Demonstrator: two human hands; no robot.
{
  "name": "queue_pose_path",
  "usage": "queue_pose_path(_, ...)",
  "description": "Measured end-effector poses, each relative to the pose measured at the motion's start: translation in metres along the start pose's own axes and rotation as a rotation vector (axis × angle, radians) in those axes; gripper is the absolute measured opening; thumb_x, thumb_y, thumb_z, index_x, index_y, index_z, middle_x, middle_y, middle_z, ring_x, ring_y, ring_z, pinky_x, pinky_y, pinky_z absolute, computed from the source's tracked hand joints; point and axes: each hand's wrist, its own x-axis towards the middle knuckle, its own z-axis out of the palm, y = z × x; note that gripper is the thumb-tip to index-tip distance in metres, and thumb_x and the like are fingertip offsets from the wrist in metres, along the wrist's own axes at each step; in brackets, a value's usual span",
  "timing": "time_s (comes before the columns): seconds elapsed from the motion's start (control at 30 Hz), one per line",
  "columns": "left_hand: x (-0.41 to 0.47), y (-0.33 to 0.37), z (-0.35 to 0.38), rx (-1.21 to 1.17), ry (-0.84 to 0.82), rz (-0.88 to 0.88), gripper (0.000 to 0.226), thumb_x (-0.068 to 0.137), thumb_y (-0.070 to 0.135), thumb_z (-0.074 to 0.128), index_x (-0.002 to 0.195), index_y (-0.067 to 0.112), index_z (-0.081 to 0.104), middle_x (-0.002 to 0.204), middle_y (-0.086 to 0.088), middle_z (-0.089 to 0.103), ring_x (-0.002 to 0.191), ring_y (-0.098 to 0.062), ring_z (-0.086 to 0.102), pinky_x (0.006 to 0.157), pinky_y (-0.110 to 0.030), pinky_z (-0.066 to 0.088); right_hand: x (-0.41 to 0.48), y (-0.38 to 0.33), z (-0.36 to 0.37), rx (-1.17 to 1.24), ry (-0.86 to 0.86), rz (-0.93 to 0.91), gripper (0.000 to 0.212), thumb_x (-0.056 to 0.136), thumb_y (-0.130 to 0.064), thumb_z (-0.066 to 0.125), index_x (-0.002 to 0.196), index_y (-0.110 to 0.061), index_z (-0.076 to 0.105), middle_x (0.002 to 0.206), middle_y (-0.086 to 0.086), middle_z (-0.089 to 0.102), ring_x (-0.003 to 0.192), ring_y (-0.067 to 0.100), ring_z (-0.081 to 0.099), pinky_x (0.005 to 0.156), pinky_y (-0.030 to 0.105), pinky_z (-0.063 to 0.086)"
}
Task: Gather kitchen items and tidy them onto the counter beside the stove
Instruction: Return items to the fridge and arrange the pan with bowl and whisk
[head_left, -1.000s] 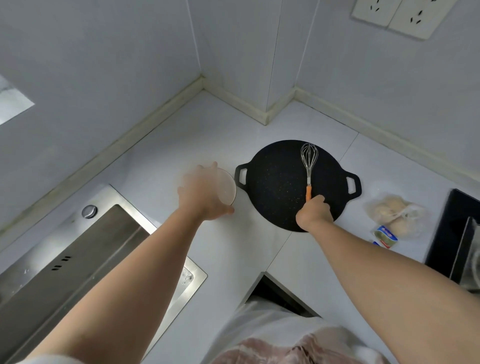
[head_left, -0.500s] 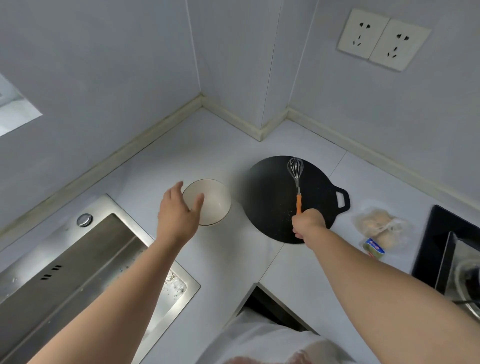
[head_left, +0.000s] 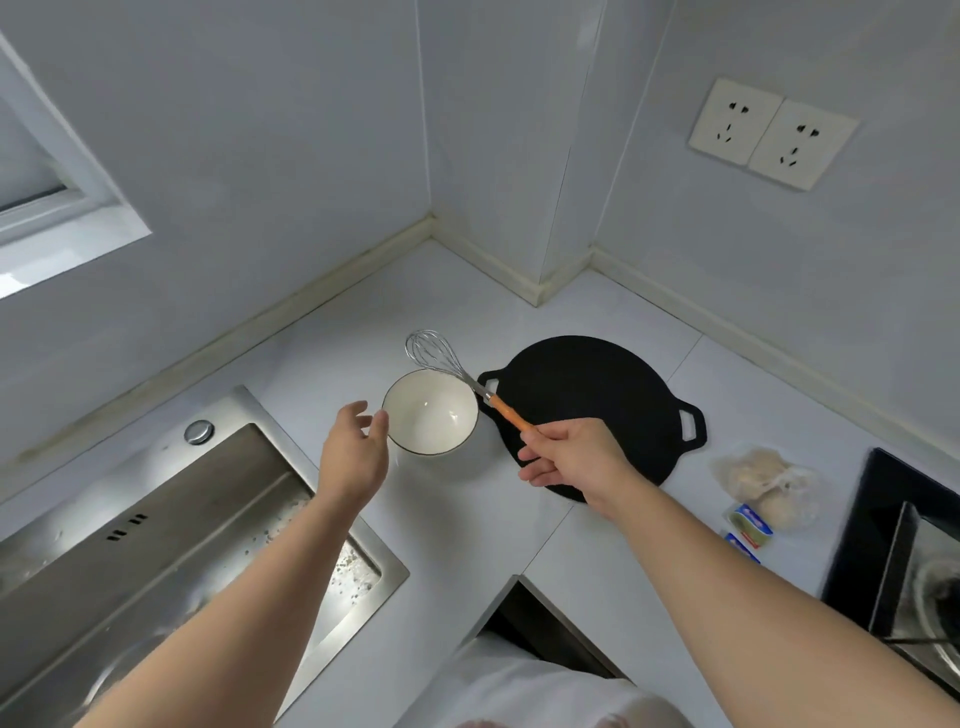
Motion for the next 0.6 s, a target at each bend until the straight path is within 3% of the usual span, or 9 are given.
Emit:
queue_pose_path(0.23, -0.002, -0.003, -0.005, -0.029, 0.01, -0.026, 0.047, 0.103, 0.034, 0.044, 0.144, 0.012, 0.041, 0.136, -0.007, 0.058, 0.118, -0.025, 0.056, 0.091, -0.032, 0.038, 0.001, -0.005, 0.016, -0.254, -0.036, 0.021, 0.012, 0.096, -0.016, 0.063, 0.098, -0.006, 0.07, 0.086, 0.012, 0.073, 0.071, 0.023, 0.075, 0.068, 0.033, 0.061)
queue_pose_path(0.6, 0.001, -0.009, -0.007, -0.054, -0.042, -0.067, 0.047, 0.101, 0.033, 0.046, 0.144, 0.014, 0.04, 0.13, -0.005, 0.061, 0.112, -0.026, 0.06, 0.096, -0.038, 0.047, -0.005, 0.002, 0.028, -0.226, -0.014, 0.069, 0.015, 0.097, -0.018, 0.06, 0.1, -0.006, 0.068, 0.082, 0.012, 0.075, 0.068, 0.025, 0.075, 0.069, 0.036, 0.062)
